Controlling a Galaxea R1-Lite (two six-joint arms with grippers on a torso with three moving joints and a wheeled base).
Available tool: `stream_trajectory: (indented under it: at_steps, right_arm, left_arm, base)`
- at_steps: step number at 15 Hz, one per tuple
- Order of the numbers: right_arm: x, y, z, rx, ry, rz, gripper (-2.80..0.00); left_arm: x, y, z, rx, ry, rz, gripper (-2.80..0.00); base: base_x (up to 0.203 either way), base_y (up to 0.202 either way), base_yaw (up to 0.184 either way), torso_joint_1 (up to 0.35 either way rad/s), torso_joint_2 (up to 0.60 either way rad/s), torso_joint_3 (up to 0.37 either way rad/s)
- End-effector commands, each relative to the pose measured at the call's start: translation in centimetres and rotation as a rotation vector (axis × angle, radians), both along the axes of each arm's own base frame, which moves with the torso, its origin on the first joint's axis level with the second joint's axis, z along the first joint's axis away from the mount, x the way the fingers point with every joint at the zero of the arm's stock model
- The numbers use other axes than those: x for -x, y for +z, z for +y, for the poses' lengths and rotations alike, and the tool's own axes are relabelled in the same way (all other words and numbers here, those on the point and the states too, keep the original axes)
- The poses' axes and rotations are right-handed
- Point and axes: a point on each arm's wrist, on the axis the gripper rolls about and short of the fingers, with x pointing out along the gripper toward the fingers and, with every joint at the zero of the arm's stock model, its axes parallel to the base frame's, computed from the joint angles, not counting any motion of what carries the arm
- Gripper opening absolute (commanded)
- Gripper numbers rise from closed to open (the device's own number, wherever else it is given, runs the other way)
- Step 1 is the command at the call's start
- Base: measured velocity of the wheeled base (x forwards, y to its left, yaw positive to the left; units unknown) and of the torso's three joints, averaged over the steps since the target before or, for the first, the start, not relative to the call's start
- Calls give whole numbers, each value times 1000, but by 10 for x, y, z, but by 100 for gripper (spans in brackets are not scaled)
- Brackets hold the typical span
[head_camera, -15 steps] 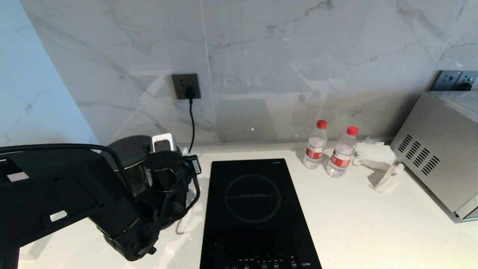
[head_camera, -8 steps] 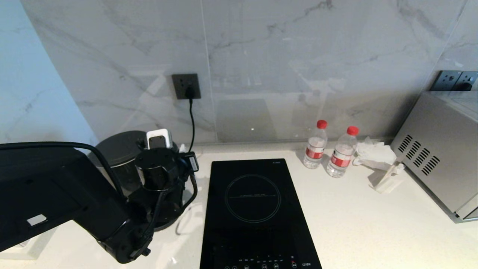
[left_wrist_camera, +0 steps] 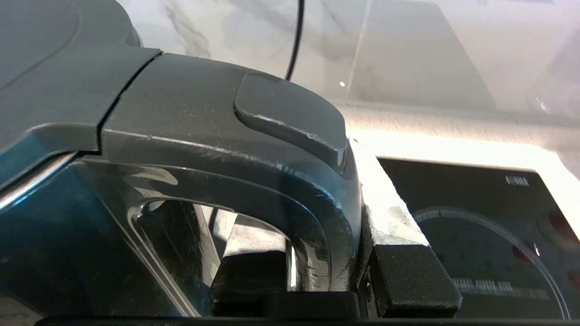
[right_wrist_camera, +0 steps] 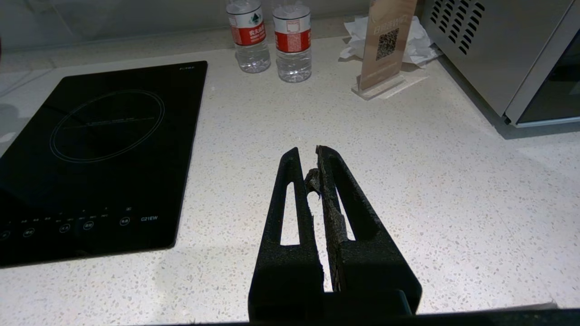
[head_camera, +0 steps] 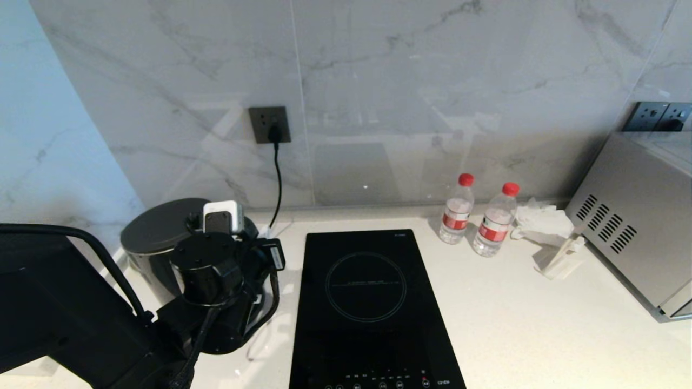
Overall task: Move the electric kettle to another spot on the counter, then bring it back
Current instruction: Place it by the sink
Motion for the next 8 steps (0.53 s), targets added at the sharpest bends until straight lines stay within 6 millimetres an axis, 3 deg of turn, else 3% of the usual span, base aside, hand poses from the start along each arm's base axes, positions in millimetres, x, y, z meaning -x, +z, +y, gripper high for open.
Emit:
stream_trajectory:
  at_steps: [1, 8]
  right_arm:
    - [0, 0, 0, 0, 0, 0, -280]
    - [0, 0, 0, 1, 0, 0, -280]
  left_arm:
    - [9, 2, 3, 2, -2, 0, -280]
    - [8, -4, 5, 6, 10, 8, -280]
  base:
    - [0, 0, 0, 0, 0, 0]
    - [0, 0, 0, 0, 0, 0]
